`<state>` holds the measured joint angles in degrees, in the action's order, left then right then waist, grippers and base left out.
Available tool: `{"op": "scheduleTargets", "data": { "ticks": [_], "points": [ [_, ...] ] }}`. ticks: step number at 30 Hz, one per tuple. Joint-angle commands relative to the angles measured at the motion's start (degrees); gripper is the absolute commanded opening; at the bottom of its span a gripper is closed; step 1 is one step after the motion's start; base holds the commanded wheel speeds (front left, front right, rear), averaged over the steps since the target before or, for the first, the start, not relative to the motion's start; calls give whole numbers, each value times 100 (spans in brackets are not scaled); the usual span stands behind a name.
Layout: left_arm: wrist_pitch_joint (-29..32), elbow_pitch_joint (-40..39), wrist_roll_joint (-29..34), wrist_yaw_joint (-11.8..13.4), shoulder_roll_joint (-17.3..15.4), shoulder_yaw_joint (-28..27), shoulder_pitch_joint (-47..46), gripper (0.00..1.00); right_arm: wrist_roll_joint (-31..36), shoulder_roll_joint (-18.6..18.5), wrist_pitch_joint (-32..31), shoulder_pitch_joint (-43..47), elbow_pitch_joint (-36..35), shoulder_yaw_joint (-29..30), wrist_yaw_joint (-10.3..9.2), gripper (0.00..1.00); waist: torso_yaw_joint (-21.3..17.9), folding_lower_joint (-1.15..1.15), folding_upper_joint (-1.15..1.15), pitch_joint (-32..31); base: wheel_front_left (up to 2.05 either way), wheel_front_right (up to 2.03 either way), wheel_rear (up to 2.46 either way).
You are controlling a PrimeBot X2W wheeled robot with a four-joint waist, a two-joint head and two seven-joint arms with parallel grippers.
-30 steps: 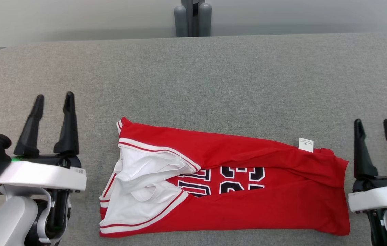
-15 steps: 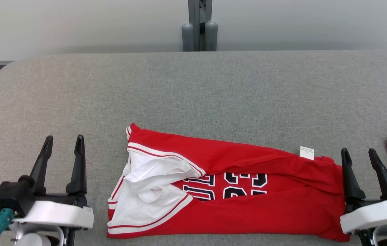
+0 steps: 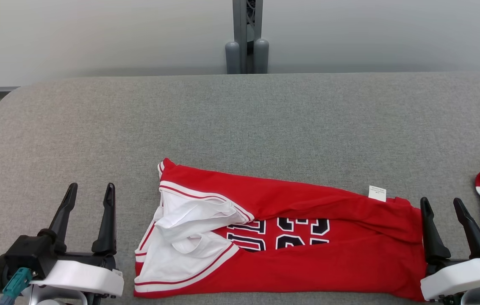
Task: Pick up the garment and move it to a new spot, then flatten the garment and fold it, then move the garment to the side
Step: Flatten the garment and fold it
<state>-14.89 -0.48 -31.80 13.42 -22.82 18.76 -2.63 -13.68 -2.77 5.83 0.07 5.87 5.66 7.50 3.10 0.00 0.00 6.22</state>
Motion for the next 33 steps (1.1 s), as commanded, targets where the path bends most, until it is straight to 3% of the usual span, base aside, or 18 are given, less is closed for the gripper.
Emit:
{"op": "scheduleTargets", "data": {
  "ticks": [1, 7, 14, 25, 33],
  "points": [
    [-20, -9, 19, -11, -7, -24, -23, 100, -20, -27, -7, 12, -14, 20, -2, 100, 7, 0, 0, 15, 0, 0, 0],
    [-20, -32, 14, -4, 13, -8, -81, 100, -33, -27, -93, -155, 197, 332, -2, 100, 35, 0, 0, 99, 0, 0, 0],
    [4, -41, 35, -34, 45, 60, -225, 100, 29, -27, -11, -608, 1169, 539, -2, 100, 83, 0, 0, 310, 0, 0, 0],
    [-5, 67, -13, -133, 73, 71, -407, 100, -459, -11, 576, -1037, 2982, -175, -2, 100, 140, 0, 0, 566, 0, 0, 0],
    [-13, 117, -44, -160, 67, 14, -405, 100, -994, 43, 860, -866, 3252, -1054, 6, 100, 110, 0, 0, 554, 0, 0, 0]
  ]
}}
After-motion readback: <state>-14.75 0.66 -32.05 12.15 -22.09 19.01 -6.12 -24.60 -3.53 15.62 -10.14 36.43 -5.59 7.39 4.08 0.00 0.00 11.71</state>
